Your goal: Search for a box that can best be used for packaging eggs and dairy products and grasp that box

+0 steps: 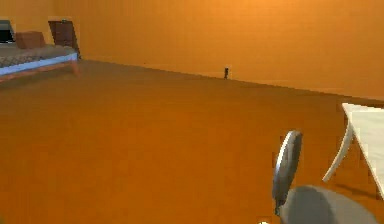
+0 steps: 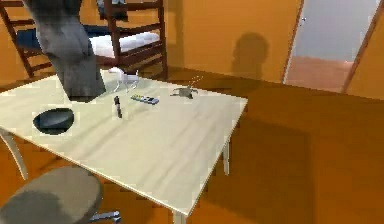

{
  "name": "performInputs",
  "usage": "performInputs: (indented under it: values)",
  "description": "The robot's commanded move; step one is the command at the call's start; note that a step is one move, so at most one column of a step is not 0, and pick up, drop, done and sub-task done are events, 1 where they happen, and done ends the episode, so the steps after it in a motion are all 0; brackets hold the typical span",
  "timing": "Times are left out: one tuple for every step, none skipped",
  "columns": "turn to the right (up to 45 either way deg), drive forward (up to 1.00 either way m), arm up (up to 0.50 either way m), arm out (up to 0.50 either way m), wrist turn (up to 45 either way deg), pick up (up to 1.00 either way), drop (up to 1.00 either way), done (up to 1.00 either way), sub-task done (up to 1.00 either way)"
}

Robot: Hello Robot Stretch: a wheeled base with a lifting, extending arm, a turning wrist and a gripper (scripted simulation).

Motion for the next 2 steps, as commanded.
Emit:
performInputs:
  values:
    - [27.0, 0.0, 0.0, 0.0, 0.0, 0.0, 0.0, 0.0, 0.0]
    - [0.0, 0.3, 0.0, 0.0, 0.0, 0.0, 0.0, 0.0, 0.0]
